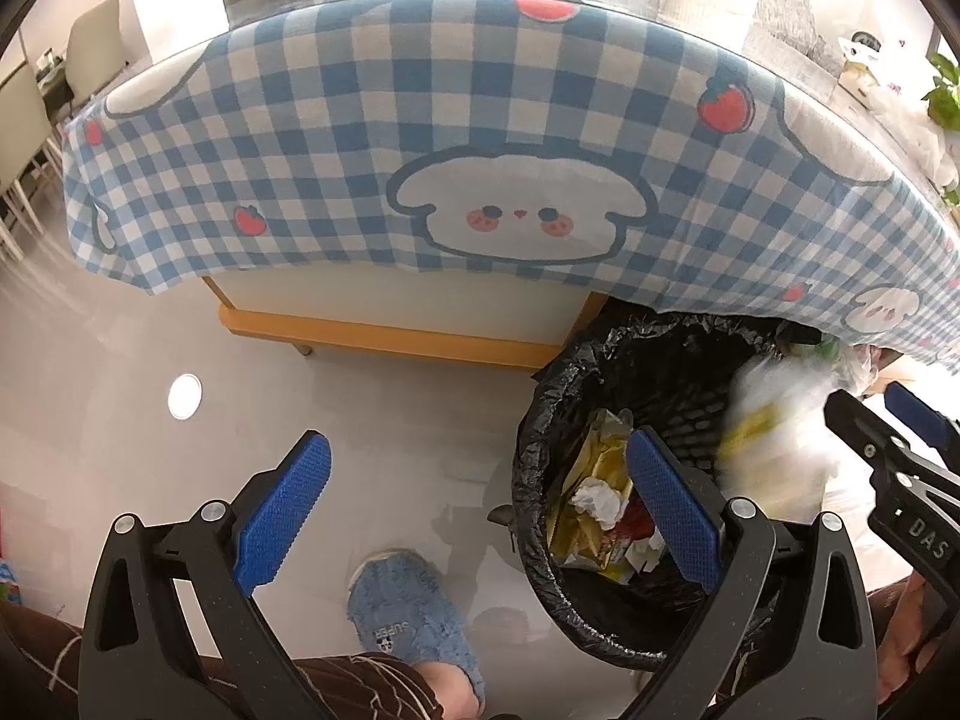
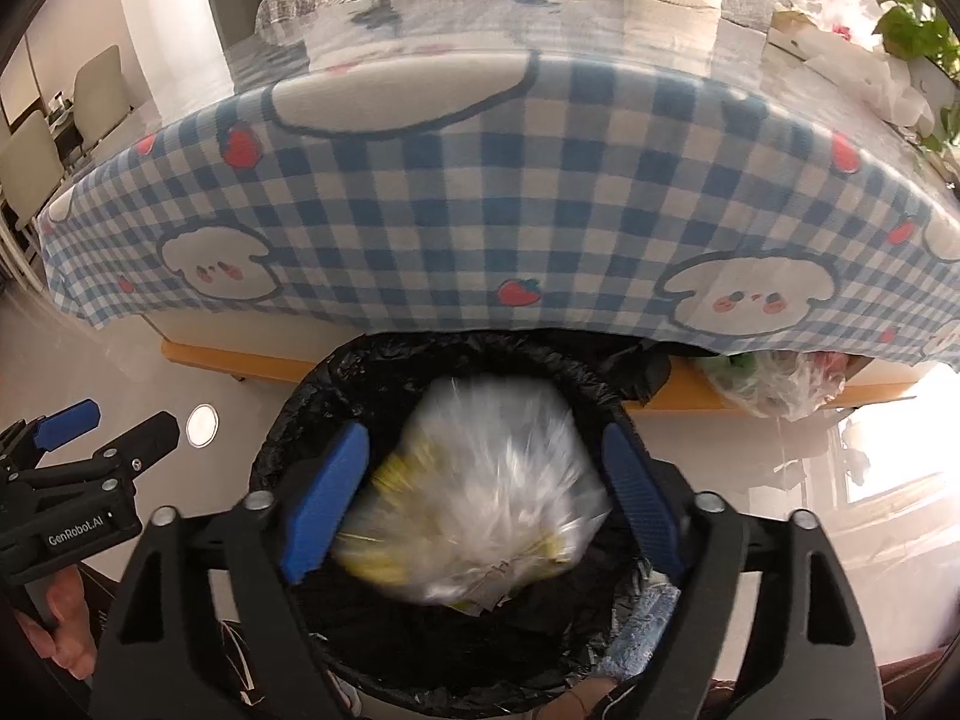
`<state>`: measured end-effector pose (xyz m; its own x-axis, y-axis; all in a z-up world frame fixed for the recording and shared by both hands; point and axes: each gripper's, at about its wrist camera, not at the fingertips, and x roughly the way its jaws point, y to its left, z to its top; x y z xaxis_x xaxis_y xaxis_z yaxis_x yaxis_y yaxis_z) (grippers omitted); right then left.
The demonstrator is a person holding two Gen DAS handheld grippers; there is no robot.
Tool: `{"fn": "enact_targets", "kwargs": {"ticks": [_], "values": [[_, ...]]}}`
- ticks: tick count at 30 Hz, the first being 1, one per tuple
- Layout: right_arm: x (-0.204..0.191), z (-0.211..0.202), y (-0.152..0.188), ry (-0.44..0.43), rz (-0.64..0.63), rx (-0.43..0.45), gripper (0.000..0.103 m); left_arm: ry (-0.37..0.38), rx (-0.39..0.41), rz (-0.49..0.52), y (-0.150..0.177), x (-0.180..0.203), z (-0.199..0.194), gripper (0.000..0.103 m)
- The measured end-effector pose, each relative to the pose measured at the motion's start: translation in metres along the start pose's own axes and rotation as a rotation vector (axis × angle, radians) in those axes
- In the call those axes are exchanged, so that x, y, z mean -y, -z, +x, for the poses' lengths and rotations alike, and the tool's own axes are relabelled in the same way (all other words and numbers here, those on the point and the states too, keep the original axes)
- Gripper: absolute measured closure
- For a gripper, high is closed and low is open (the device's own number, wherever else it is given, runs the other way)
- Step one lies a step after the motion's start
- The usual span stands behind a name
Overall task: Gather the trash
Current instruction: 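Raise both open tools away from the bin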
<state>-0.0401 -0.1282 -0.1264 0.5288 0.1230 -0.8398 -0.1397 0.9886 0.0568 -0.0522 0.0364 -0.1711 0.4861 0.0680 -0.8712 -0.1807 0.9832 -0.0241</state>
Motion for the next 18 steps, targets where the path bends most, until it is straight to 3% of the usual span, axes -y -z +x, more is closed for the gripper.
{"fn": "enact_targets", "kwargs": {"ticks": [7,18], "values": [[0.017,-0.032,-0.017,0.021,0.024,0.029,0.008,0.023,0.040,0.003,-0.012,0.010,-0.027,0.006],[0.041,-0.115,-0.043,0.042,0.067,0.155,0.008,0.072,0.145,0.039,-0.035,0.028,-0.111,0.006]]}}
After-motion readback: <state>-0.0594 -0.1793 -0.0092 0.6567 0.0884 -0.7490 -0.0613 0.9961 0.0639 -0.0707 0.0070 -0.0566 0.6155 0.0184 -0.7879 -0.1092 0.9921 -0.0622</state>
